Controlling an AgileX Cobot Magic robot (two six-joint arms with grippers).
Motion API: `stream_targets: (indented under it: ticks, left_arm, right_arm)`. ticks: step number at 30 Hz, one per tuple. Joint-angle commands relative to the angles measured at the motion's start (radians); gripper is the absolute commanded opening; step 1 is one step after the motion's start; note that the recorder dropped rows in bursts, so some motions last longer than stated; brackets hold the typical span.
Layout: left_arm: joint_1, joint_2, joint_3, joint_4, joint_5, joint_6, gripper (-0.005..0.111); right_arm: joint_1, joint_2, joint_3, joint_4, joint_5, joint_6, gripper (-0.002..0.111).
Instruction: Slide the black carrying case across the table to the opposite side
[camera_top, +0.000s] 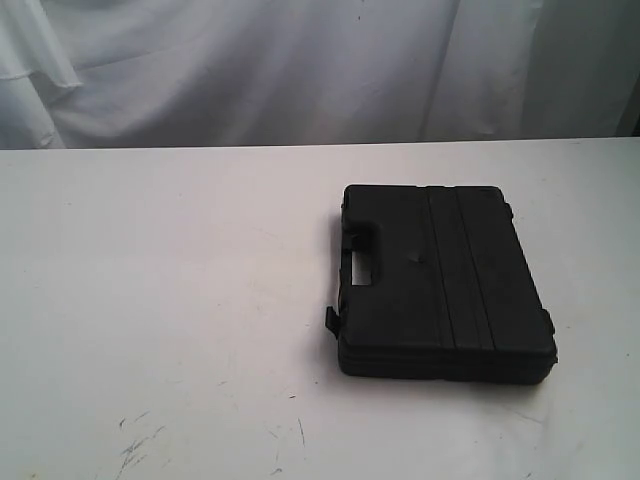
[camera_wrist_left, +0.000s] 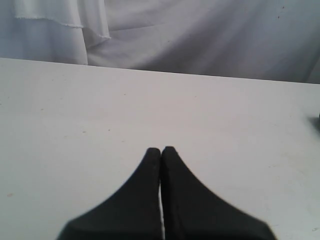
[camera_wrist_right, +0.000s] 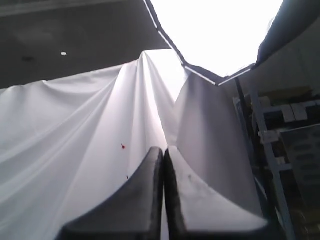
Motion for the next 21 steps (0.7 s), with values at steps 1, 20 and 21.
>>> stream_targets:
  ticks: [1, 20, 21]
  left_arm:
    - [0.003, -0.005, 0.005, 0.0, -0.008, -0.002, 0.0]
    - [0.003, -0.005, 0.005, 0.0, -0.008, -0.002, 0.0]
    - [0.003, -0.005, 0.005, 0.0, -0.008, -0.002, 0.0]
  right_arm:
    - [0.002, 0.228, -0.145, -0.003, 0.059, -0.002, 0.0]
    - [0.136, 0.965, -0.346, -0.003, 0.495, -0.002, 0.0]
    - [0.136, 0.97, -0.346, -0.003, 0.524, 0.0, 0.0]
